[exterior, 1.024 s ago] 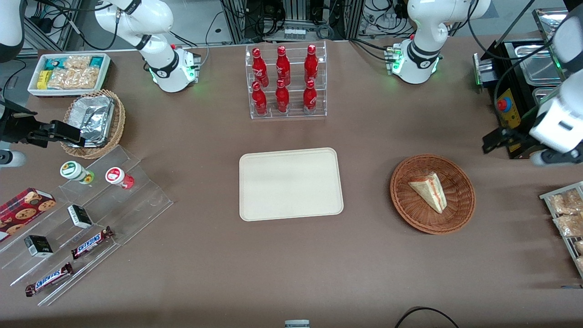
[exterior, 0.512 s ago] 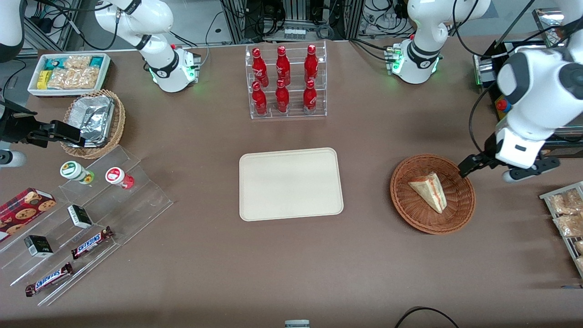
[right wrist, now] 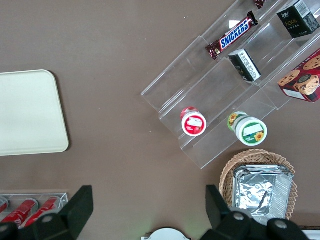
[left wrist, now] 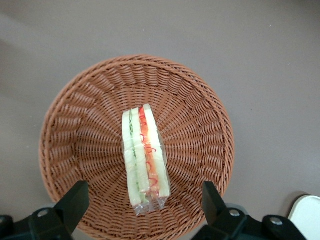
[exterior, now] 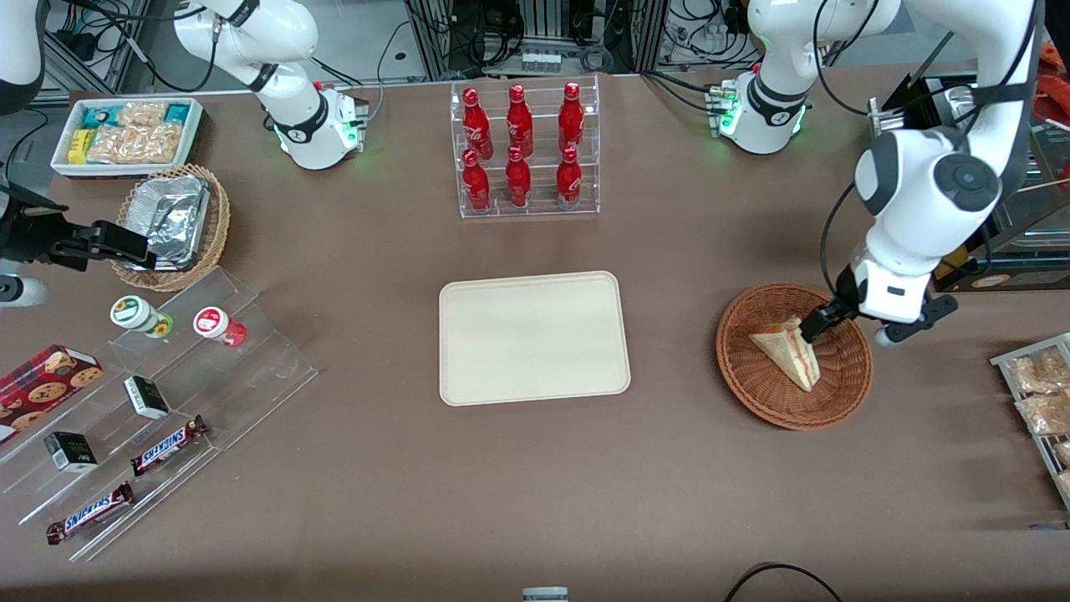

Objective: Place sandwich from basket to tray
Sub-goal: 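Lower the open left gripper around the sandwich and close it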

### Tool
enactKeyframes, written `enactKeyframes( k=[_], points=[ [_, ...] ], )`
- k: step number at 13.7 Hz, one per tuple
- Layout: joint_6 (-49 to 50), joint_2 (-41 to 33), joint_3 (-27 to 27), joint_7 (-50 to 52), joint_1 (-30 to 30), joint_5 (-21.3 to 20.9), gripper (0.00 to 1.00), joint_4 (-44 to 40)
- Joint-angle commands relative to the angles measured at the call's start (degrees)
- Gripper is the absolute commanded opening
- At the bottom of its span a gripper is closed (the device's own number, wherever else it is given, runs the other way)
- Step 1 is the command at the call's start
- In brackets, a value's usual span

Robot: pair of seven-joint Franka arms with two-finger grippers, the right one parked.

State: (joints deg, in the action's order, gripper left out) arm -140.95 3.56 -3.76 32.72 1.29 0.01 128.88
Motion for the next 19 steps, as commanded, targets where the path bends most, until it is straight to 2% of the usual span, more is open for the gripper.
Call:
enactKeyframes(
  k=[1, 7, 17, 18, 19],
  points=[
    [-3.5, 2.8, 0.1, 2.2, 0.3, -0.5, 1.0, 0.1],
    [-12.8, 7.2, -0.5, 4.5, 0.3, -0.5, 1.0, 3.6],
    [-13.4, 10.9, -0.5, 4.3, 0.3, -0.6, 1.0, 3.9],
    [-13.4, 10.9, -0.5, 4.3, 0.3, -0.6, 0.98, 4.1],
    [-13.4, 10.9, -0.5, 4.4, 0.3, -0.6, 0.84, 4.1]
  ],
)
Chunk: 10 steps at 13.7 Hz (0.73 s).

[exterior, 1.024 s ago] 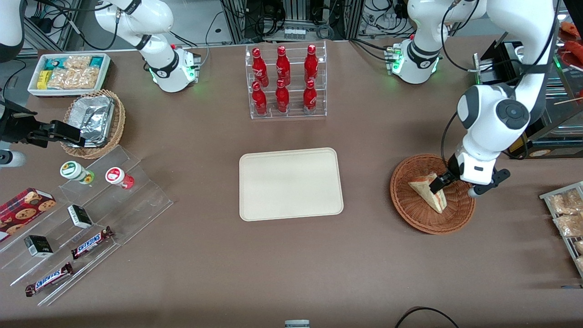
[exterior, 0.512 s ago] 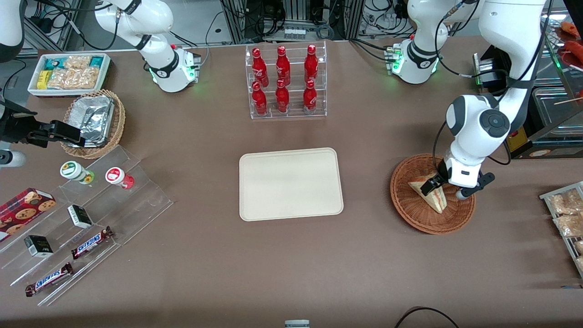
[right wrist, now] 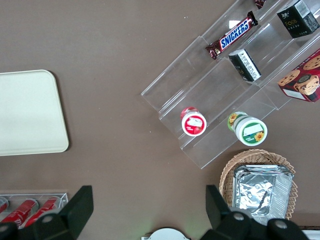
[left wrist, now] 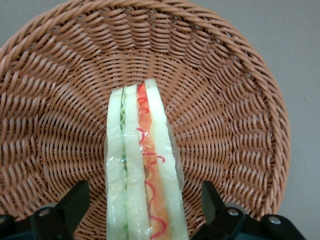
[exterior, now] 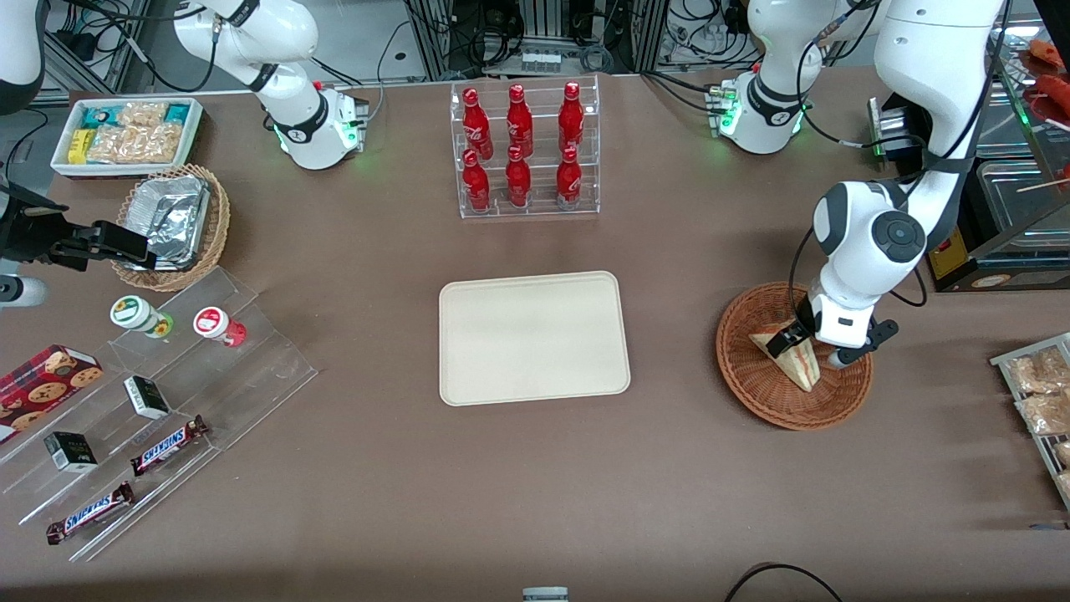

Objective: Place sandwich from basket to tray
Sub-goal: 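Lower the open left gripper around the sandwich and close it, then lift the sandwich and carry it with the left gripper over the cream tray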

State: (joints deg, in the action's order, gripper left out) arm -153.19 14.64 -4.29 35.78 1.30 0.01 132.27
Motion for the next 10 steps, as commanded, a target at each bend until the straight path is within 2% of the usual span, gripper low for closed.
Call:
enactKeyframes(
  k=[1, 2, 3, 6, 10],
  points=[
    [-0.9, -0.2, 0.0, 1.4, 0.3, -0.6, 0.37, 0.6],
    [-0.7, -0.2, 0.0, 1.4, 0.3, -0.6, 0.09, 0.4],
    [-0.6, -0.5, 0.0, 1.3, 0.3, -0.6, 0.0, 0.3],
    [3.9, -2.8, 0.0, 0.8, 0.3, -0.7, 0.0, -1.2],
    [25.2, -6.8, -1.2, 0.3, 0.4, -4.3, 0.0, -12.2]
  ],
)
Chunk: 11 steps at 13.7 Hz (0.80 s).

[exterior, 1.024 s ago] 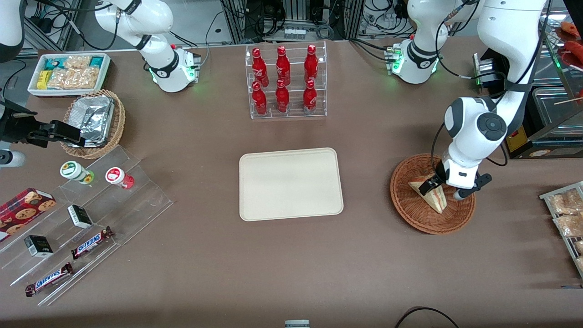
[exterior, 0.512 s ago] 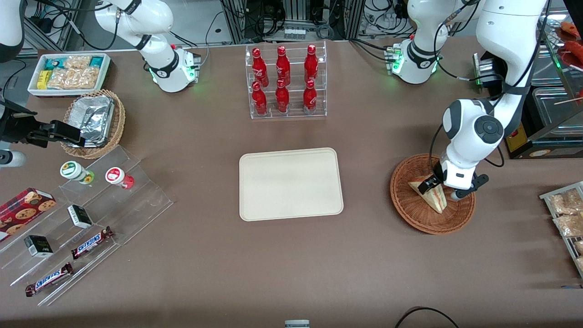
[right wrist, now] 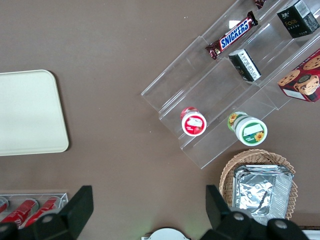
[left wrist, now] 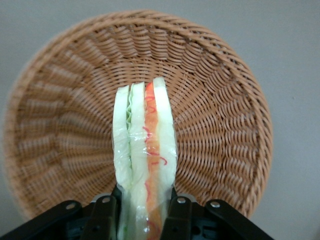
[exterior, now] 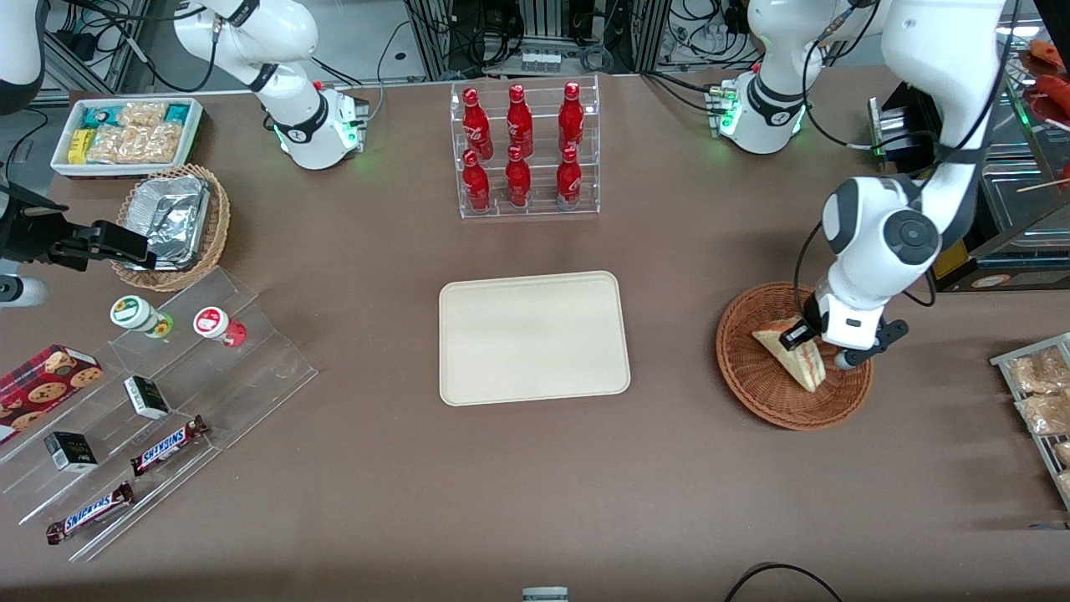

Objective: Place sandwich from basket to tray
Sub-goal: 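Lift the sandwich and carry it with the left gripper over the cream tray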

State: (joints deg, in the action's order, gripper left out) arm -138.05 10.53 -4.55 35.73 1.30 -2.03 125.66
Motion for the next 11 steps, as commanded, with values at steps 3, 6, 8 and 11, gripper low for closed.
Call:
enactKeyframes(
  k=[3, 6, 8, 11],
  points=[
    [20.5, -3.0, -6.0, -0.9, 0.5, -4.8, 0.0, -14.9],
    [24.1, -1.7, -12.8, -0.6, 0.7, -4.6, 0.0, -20.9],
    [24.0, 0.8, -16.7, 0.6, 2.2, -4.6, 0.0, -23.4],
    [23.4, 6.7, -17.9, 6.3, 9.7, -5.3, 0.0, -28.3]
  ],
)
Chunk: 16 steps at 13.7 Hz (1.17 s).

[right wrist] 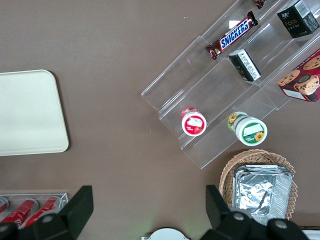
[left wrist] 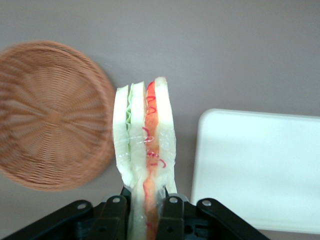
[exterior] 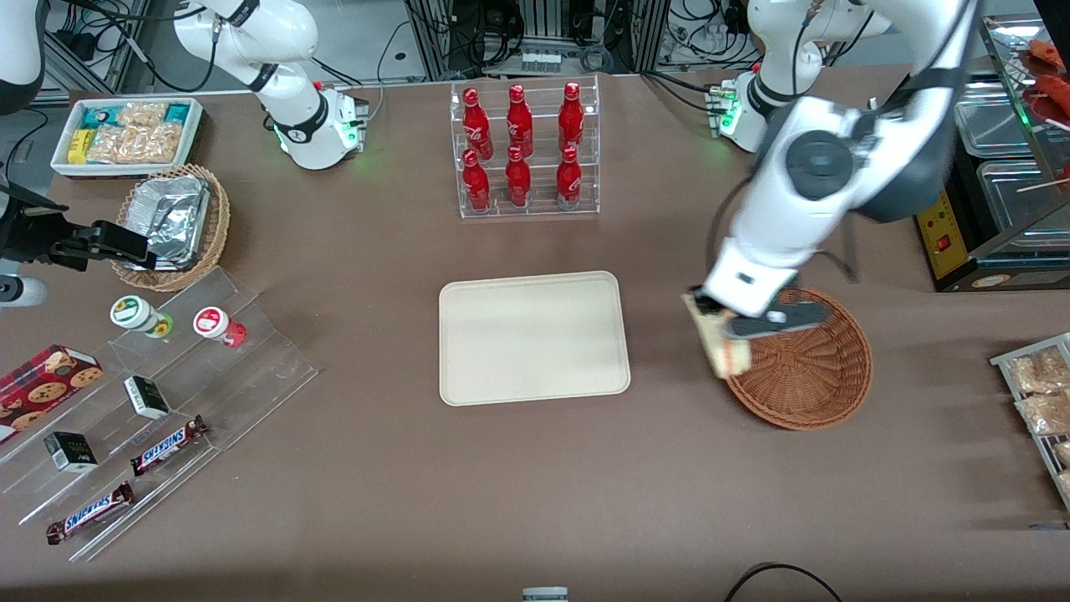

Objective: Place sandwich from basket to tray
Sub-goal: 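Lift the sandwich and carry it with the left gripper over the cream tray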

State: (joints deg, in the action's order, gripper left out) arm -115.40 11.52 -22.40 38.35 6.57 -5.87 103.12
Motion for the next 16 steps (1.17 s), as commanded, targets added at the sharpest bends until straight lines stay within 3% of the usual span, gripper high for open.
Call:
enactKeyframes(
  k=[1, 4, 9, 16],
  points=[
    [0.5, 8.5, -0.1, 5.3, 6.8, -1.6, 0.0, -8.2],
    [0.4, 16.0, 0.1, 8.0, 12.8, -3.4, 0.0, -14.8],
    [-3.1, 26.7, 0.2, 16.0, 20.8, -11.7, 0.0, -21.1],
    [-10.2, 35.1, 0.4, 16.8, 25.6, -15.0, 0.0, -23.6]
  ],
)
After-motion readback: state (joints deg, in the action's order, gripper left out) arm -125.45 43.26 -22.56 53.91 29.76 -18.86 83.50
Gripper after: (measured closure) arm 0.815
